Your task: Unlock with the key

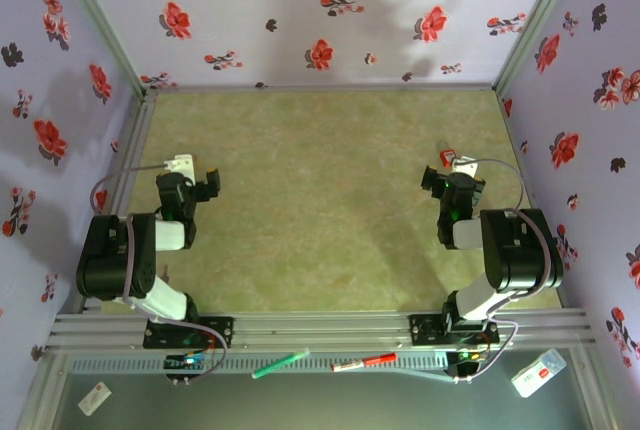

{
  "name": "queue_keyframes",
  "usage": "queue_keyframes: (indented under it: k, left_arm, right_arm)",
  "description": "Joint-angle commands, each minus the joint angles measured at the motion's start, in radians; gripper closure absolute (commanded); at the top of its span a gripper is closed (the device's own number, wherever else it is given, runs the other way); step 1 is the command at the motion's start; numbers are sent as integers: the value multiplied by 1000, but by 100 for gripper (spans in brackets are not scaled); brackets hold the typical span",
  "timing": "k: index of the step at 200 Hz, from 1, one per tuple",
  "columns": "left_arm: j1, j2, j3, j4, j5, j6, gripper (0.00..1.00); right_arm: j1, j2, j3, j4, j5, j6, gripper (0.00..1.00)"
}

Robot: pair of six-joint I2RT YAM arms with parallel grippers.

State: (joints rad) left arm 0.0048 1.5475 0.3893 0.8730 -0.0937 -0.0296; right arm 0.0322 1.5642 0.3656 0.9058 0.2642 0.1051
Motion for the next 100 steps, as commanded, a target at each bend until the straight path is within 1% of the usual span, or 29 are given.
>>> queue_keyframes:
  k: [1,30,53,59,61,70,85,91,100]
  left_arm:
    - [-2,-10,8,2,-7,15,0]
    - [-5,-67,25,-73,-6,16,0]
    - [-23,-91,29,-97,-34,33,0]
    - [-28,-101,29,-107,-49,35,0]
    - [-30,-107,30,-110,-54,36,0]
    - [-46,-133,36,-146,-78,47,0]
    - [-88,-190,70,-241,-113,88,0]
    - [-108,-216,80,-256,-132,104,0]
    - [-125,-267,88,-265,-141,91,0]
  right_arm:
    - [-3,-16,4,8,6,-5,1]
    - [17,-98,-1,-47,37,-18,1]
    - [35,-183,19,-174,58,-26,1]
    - [42,-214,32,-231,64,-25,1]
    - [45,-227,38,-252,89,-22,1]
    - [58,-285,73,-387,116,-4,1]
    - [77,-382,130,-574,103,13,1]
    - [84,-420,153,-648,103,33,1]
    - [89,-476,198,-781,87,86,1]
